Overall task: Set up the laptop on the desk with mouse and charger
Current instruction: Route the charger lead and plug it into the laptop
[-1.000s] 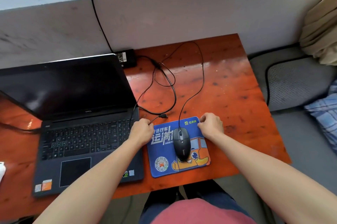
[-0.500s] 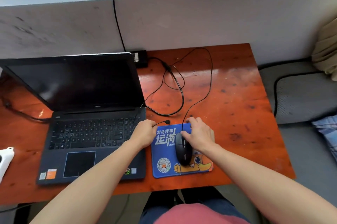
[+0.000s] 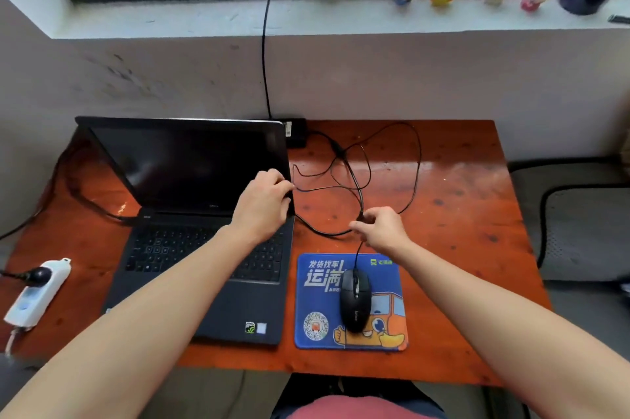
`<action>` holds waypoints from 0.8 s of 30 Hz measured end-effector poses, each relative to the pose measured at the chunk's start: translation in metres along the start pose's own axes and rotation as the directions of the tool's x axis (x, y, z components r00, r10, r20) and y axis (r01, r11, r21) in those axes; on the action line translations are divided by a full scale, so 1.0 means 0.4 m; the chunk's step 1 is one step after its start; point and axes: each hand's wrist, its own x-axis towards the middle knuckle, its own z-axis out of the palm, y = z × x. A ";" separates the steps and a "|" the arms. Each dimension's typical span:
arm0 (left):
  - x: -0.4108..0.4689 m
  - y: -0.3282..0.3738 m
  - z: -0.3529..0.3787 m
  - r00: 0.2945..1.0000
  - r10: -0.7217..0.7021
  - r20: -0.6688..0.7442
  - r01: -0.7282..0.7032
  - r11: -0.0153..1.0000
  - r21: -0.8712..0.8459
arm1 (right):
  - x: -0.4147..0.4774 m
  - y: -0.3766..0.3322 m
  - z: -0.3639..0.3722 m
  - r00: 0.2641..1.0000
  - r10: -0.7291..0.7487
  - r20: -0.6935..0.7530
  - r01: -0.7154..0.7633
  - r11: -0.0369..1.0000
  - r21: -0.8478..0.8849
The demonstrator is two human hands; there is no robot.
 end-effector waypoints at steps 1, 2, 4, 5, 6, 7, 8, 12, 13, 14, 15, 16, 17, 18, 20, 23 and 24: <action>-0.006 -0.011 0.002 0.999 -0.023 -0.034 0.023 1.000 0.006 | 0.008 0.009 -0.011 0.997 0.062 -0.034 -0.060 0.996 0.066; -0.017 -0.022 0.008 0.998 -0.049 -0.049 0.049 0.999 0.007 | 0.013 0.012 -0.018 0.993 0.112 -0.046 -0.106 0.987 0.124; -0.050 -0.046 0.037 0.994 -0.108 -0.011 0.108 0.994 0.021 | 0.018 0.011 -0.009 0.983 0.183 -0.025 -0.172 0.957 0.232; -0.068 -0.060 0.054 0.989 -0.143 0.042 0.142 0.989 0.038 | 0.016 0.004 0.002 0.980 0.197 -0.035 -0.182 0.950 0.252; -0.091 -0.080 0.076 0.976 -0.182 0.118 0.176 0.982 0.062 | 0.007 0.001 0.026 0.978 0.199 -0.069 -0.178 0.956 0.235; -0.112 -0.096 0.093 0.957 -0.220 0.191 0.207 0.974 0.088 | 0.003 0.000 0.046 0.977 0.170 -0.126 -0.146 0.973 0.181; -0.134 -0.115 0.111 0.933 -0.253 0.258 0.229 0.966 0.120 | -0.004 -0.002 0.068 0.979 0.120 -0.165 -0.105 0.990 0.097; -0.188 -0.187 0.160 0.864 -0.309 0.399 0.247 0.948 0.201 | 0.003 -0.030 0.166 0.993 0.049 -0.107 -0.041 0.996 0.080; -0.193 -0.199 0.168 0.868 -0.300 0.396 0.232 0.949 0.212 | 0.009 -0.037 0.191 0.995 0.069 -0.066 -0.061 0.991 0.119; -0.197 -0.220 0.177 0.880 -0.279 0.385 0.204 0.953 0.224 | 0.017 -0.043 0.227 0.994 0.106 -0.022 -0.101 0.984 0.145; -0.197 -0.225 0.181 0.897 -0.253 0.362 0.174 0.956 0.236 | 0.025 -0.044 0.246 0.989 0.148 0.026 -0.151 0.975 0.163; -0.199 -0.234 0.187 0.910 -0.225 0.348 0.143 0.959 0.245 | 0.029 -0.044 0.268 0.977 0.198 0.076 -0.209 0.961 0.183; -0.199 -0.249 0.192 0.921 -0.197 0.335 0.116 0.962 0.246 | 0.035 -0.045 0.292 0.966 0.235 0.110 -0.253 0.946 0.203; -0.201 -0.256 0.197 0.933 -0.169 0.318 0.091 0.965 0.246 | 0.039 -0.044 0.302 0.961 0.248 0.119 -0.268 0.943 0.197; -0.212 -0.265 0.203 0.951 -0.122 0.284 0.054 0.970 0.237 | 0.040 -0.040 0.301 0.972 0.220 0.087 -0.230 0.966 0.122; -0.226 -0.286 0.209 0.967 -0.057 0.249 0.003 0.978 0.211 | 0.038 -0.038 0.277 0.997 0.065 -0.046 -0.077 0.939 -0.336; -0.230 -0.293 0.210 0.967 -0.038 0.250 -0.016 0.978 0.208 | 0.033 -0.038 0.272 0.998 -0.010 -0.065 -0.021 0.884 -0.468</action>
